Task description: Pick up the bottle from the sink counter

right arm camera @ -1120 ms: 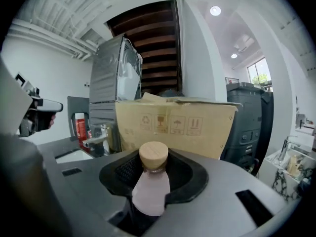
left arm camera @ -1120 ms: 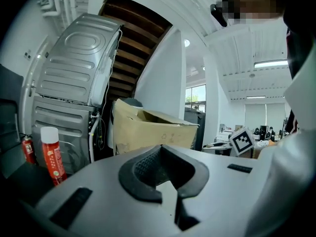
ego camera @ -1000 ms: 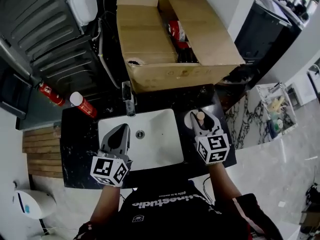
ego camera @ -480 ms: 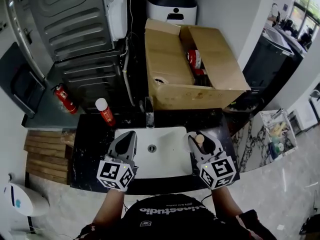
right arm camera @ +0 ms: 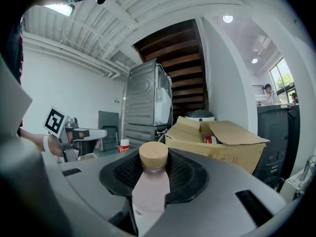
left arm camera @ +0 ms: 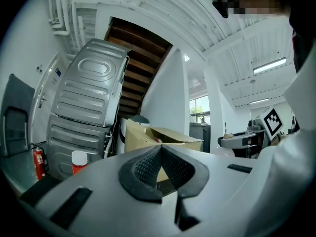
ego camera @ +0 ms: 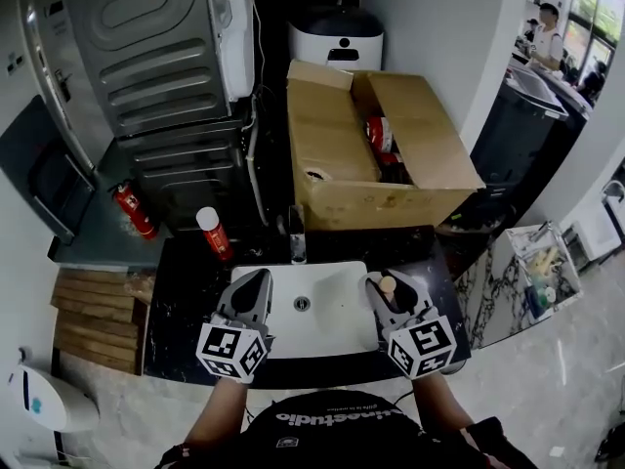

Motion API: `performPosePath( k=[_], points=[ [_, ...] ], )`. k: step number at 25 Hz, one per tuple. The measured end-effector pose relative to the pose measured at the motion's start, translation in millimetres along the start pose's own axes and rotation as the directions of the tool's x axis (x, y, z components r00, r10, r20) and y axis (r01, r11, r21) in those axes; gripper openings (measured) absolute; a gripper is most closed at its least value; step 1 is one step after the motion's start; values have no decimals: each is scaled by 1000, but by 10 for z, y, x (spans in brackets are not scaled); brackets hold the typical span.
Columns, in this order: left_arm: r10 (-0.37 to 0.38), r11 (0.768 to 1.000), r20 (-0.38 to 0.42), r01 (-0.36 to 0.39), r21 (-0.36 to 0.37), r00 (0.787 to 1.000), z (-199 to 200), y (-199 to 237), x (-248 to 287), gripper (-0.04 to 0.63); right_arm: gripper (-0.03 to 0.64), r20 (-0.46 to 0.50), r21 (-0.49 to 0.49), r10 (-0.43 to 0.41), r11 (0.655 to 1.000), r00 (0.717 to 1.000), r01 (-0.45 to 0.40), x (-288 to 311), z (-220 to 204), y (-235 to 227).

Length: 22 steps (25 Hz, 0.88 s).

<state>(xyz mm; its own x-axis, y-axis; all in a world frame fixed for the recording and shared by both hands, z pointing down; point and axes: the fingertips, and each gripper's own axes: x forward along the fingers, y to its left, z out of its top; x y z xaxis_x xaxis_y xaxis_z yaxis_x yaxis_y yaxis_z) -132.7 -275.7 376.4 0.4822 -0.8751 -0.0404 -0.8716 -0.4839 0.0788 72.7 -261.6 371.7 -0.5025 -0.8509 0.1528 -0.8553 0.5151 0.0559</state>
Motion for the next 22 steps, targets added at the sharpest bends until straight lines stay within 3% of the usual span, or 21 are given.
performPosePath(
  k=[22],
  points=[
    [-12, 1000, -20, 13, 14, 1000, 5, 5, -11, 14, 158, -3, -2, -21, 1000, 1000, 21, -29, 10, -62]
  ],
)
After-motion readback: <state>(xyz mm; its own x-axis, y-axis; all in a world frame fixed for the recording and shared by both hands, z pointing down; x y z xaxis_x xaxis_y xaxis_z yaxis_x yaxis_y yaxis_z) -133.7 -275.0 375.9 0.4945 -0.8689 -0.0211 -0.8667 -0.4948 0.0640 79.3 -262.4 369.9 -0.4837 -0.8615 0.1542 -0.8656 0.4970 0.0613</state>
